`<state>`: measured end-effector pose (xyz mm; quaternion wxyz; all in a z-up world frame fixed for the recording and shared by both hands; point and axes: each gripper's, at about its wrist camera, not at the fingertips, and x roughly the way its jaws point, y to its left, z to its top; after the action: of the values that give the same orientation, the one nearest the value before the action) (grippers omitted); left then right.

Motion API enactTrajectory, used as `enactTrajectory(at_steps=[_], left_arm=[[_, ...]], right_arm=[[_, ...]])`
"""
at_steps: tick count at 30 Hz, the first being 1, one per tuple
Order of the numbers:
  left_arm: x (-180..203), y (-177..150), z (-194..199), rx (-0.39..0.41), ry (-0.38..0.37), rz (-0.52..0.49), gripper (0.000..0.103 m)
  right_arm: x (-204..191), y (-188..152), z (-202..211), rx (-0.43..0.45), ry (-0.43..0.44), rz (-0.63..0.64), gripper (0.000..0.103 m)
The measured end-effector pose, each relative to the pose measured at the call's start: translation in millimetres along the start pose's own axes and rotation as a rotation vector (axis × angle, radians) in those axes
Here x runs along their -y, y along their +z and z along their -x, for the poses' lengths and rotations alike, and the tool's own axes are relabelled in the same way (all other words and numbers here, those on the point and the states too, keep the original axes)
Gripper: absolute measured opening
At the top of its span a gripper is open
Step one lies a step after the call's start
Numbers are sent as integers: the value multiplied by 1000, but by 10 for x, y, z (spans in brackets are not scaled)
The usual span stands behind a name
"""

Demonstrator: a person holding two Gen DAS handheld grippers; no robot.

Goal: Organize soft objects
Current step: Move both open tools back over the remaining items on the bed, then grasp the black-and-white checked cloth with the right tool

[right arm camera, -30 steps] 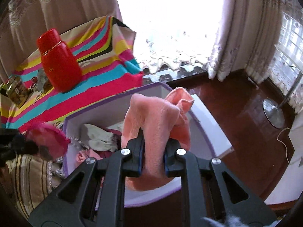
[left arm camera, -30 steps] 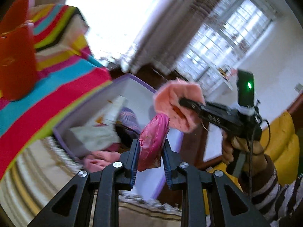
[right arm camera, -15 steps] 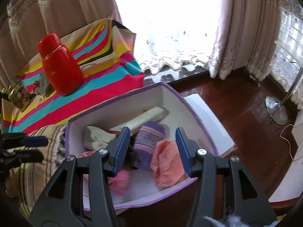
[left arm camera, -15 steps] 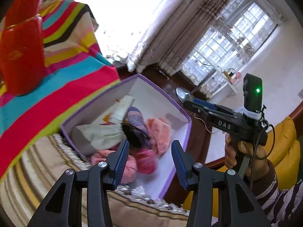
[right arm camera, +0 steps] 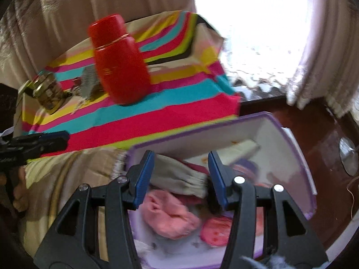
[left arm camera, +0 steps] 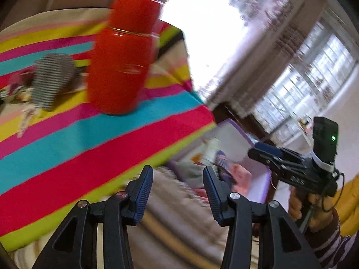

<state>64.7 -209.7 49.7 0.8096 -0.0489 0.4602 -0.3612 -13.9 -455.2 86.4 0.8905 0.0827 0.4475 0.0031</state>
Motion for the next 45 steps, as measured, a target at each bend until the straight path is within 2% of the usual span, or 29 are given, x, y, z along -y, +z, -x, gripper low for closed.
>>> enactTrajectory(at_steps=[9,15,20,24,27,33,37,45], left_arm=[[-759,26,362,88,97,125,48],[-1161,12,535,136,144,211,48],[-1469,-3,685,189,216,274,48],[-1671,-31,774,223,265,320,48],[-1788,-55,804,240,288,347,48],[-1974,-106,804,258,299,384,48],[-2067,-131,809,264,296,402,48],[-2202,-198,812,269,275,441,48]], right_arm=[[-900,310,-310,4,98,138,54],[-1504,529,-559,28,103,243,54],[-2009,740,-771,59,106,340,54],[-2333,947,-972,92,93,394,54],[-2545,1114,-1180,111,65,433,58],[-2756,1363,-1589,124,18,493,69],[-2802,1515,-1895,76,12,496,72],[-2875,1625,-2413,21,-88,532,75]])
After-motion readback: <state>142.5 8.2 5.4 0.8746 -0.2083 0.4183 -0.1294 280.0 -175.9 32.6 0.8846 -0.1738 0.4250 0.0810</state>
